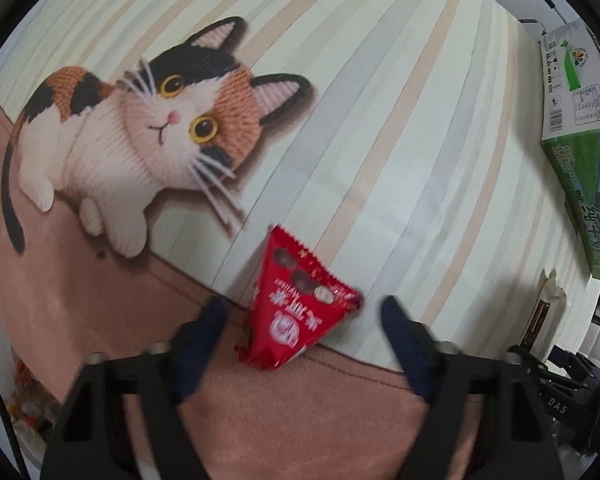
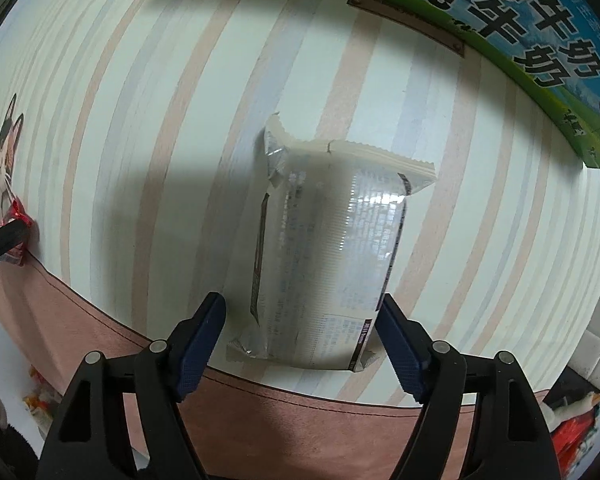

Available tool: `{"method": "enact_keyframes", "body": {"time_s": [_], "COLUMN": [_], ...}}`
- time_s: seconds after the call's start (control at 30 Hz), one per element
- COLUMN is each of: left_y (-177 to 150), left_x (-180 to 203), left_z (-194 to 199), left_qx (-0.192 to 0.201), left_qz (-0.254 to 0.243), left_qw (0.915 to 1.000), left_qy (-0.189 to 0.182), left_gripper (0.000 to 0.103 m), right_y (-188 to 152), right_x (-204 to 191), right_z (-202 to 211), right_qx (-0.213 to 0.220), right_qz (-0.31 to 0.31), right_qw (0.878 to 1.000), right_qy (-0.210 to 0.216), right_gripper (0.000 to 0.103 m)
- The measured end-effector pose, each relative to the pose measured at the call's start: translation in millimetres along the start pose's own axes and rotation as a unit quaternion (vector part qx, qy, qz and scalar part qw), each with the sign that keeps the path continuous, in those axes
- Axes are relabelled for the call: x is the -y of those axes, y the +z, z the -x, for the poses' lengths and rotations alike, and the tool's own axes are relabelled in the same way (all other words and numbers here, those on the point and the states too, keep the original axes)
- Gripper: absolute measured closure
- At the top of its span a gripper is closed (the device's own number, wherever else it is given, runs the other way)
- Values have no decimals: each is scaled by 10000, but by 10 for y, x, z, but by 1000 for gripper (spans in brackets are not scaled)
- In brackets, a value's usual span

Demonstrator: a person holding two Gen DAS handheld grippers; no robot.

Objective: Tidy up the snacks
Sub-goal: 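Grasp the red triangular packet with the left tool while the right tool grasps the white packet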

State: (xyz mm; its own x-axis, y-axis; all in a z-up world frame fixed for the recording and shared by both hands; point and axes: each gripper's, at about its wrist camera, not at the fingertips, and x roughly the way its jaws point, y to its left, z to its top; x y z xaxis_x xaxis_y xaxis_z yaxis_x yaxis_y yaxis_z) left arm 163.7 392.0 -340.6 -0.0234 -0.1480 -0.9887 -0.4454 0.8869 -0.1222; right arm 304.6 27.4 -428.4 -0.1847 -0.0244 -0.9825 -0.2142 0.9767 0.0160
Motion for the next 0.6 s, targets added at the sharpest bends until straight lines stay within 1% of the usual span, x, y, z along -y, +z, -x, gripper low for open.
{"method": "enact_keyframes", "body": {"time_s": [0.07,0.1,0.17,0.2,0.3,0.43,0.5,0.6], "left_y": [10,6,-36,-78,-299,-607,-700,-724], "left_x": [36,81,220,292,628,1157,1371,1549], "left_z": [3,-3,-22,-31,-38,-79,-126,-192], "left_qx": [16,10,2,-24,-137,-240,-265,-326], "left_qz": [-32,-67,-146,-202,-467,-946,-1181,-1311], "left_qw": [10000,10000,9999,9998,9987,9950,9925,9907], "left_qy": [31,21,11,-9,-127,-229,-156,-141], "left_gripper": [48,50,52,54,55,55,55,55], "right_y": [-143,-177,-191,-212,-274,-486,-602,-697], "right_x": [272,329,429,471,632,861,967,1102], "right_z": [28,37,78,79,93,37,0,-33], "right_qx": [19,38,64,71,-13,-139,-216,-259], "right_qz": [-41,-72,-116,-128,-173,-246,-318,-441], "right_qw": [10000,10000,9999,9998,9995,9992,9988,9979], "right_qy": [13,14,79,157,253,282,310,390], "right_gripper": [32,37,41,42,42,42,42,42]}}
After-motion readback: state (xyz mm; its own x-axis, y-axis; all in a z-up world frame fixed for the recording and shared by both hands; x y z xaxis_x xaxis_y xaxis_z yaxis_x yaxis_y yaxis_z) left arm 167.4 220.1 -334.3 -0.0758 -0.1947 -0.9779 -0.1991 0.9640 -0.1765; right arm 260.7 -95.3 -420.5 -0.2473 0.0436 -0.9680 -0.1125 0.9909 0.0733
